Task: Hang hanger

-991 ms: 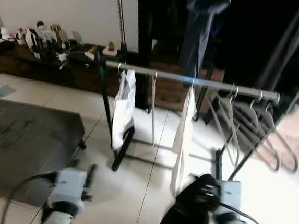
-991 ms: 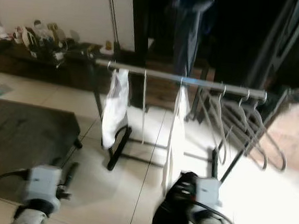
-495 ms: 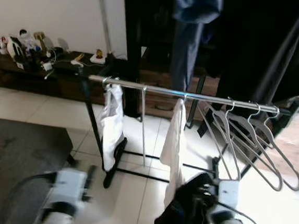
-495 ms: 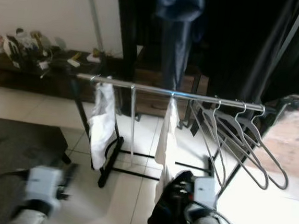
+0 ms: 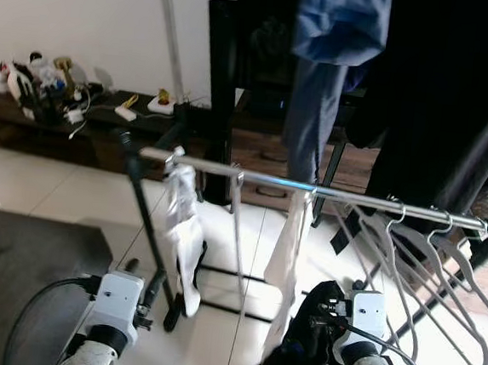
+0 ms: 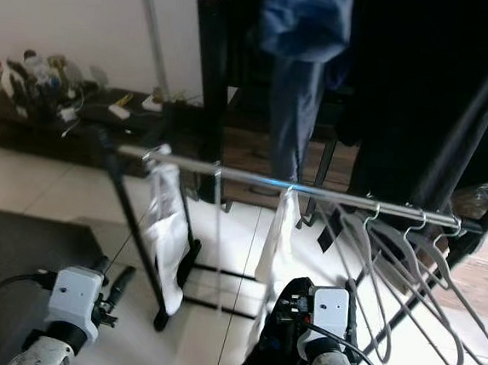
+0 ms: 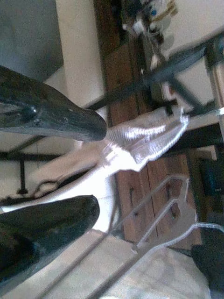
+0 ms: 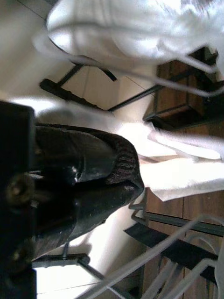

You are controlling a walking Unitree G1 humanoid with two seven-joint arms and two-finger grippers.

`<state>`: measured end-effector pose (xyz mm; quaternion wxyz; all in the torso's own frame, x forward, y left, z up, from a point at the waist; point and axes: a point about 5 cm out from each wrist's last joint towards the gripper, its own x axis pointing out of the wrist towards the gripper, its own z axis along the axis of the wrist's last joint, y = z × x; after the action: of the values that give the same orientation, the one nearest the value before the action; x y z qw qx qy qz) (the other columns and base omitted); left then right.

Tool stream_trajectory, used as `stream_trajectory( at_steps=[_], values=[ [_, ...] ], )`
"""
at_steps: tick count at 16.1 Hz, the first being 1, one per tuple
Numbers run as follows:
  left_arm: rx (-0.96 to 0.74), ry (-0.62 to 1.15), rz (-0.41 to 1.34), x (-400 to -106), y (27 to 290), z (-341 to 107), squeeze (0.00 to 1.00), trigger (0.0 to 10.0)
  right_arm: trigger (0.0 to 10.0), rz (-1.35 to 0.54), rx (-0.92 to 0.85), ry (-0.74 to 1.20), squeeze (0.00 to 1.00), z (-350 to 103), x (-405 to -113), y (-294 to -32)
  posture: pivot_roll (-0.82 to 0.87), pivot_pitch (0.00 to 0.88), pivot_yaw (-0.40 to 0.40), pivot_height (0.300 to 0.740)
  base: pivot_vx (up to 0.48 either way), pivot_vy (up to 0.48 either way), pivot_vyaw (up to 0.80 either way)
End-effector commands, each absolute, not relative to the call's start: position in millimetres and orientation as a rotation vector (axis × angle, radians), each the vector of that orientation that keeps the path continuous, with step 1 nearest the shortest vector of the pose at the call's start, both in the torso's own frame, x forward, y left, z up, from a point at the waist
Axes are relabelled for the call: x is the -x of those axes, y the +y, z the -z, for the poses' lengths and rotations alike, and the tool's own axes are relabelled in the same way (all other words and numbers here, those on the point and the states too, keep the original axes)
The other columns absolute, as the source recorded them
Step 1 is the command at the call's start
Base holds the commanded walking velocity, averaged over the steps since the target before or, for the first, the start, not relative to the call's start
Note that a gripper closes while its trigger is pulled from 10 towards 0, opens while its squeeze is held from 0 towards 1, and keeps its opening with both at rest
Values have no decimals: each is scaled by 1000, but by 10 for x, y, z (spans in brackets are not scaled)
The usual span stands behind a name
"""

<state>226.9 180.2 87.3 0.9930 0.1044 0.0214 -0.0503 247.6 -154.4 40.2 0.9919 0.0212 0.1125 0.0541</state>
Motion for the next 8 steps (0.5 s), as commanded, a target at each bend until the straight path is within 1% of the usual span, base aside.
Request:
stream_trajectory(
  at_steps=[1,2,4,6,8],
  values=[
    [-173,68,161,-2285,1727,-865,0,10000,10000,-90,-36,208,0,-419,-2483,-1592,-20,64,-7,740,0,0,0],
    [-168,94,244,-2316,1653,-865,0,10000,10000,-91,-36,210,0,-413,-2483,-1586,-19,64,-7,740,0,0,0],
    [-157,120,311,-2381,1580,-858,0,10000,10000,-95,-37,213,0,-406,-2483,-1574,-12,73,-10,740,0,0,0],
    [-127,123,352,-2623,1472,-876,0,10000,10000,-101,-36,214,0,-408,-2487,-1558,-16,76,-10,740,0,0,0],
    [-115,123,369,-2721,1413,-882,0,10000,10000,-99,-35,213,0,-408,-2488,-1562,-26,78,-10,740,0,0,0]
  ],
)
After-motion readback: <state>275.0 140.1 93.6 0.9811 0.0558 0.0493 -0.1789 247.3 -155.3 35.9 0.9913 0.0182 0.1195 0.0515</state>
